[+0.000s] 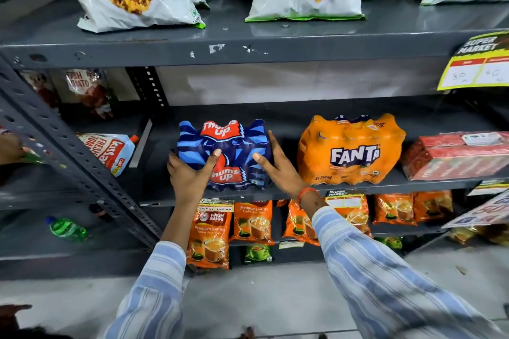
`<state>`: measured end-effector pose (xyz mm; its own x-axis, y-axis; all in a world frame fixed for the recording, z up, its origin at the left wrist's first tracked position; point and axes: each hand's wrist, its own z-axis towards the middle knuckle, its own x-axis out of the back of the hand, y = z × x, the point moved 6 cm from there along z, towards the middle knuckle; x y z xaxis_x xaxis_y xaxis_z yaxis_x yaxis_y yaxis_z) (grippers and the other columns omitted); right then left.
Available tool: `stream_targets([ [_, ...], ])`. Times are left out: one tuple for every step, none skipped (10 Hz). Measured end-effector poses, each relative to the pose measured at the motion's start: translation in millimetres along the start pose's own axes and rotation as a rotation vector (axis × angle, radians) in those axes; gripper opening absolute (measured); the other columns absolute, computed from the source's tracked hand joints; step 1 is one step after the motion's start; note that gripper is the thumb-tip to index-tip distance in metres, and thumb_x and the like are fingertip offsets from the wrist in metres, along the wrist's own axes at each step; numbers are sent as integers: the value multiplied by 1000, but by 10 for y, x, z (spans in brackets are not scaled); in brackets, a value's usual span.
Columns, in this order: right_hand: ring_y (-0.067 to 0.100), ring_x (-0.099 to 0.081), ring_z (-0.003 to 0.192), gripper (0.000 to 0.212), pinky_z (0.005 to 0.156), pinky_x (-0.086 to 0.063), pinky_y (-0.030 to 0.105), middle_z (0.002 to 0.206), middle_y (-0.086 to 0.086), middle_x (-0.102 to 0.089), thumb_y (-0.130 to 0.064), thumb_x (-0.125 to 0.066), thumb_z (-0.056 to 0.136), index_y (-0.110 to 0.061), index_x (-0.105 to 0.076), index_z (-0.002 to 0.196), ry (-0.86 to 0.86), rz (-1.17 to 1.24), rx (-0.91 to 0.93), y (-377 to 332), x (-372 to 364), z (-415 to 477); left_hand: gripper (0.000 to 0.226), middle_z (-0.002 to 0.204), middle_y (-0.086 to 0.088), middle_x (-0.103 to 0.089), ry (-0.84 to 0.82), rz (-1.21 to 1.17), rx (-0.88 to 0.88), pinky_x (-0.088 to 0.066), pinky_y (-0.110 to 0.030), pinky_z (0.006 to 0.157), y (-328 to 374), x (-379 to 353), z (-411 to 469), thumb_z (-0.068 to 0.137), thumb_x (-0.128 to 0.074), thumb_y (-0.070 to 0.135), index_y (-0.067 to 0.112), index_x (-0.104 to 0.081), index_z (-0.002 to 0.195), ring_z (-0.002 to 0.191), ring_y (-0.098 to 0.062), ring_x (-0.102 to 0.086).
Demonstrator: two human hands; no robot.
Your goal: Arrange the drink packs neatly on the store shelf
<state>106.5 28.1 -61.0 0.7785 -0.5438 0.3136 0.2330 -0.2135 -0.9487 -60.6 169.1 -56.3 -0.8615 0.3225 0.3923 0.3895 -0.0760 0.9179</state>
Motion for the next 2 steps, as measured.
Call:
stream_targets([
  [24,-35,142,77,112,-40,44,157,9,-30,-38,-54,92,-17,-10,152,-5,-83,-29,-87,56,-66,118,158,-24,-5,110,189,-55,-13,-54,120,136,56,-243,68,-70,59,6,-4,149,146,-42,-7],
  [29,-49,129,49,102,-42,32,142,16,-50,-30,-51,95,-7,-42,137,-53,-341,-101,-309,342,-166,100,158,-26,-4,147,372,-233,-12,-52,119,538,-85,-738,79,-62,53,4,-9,148,146,-44,-2],
])
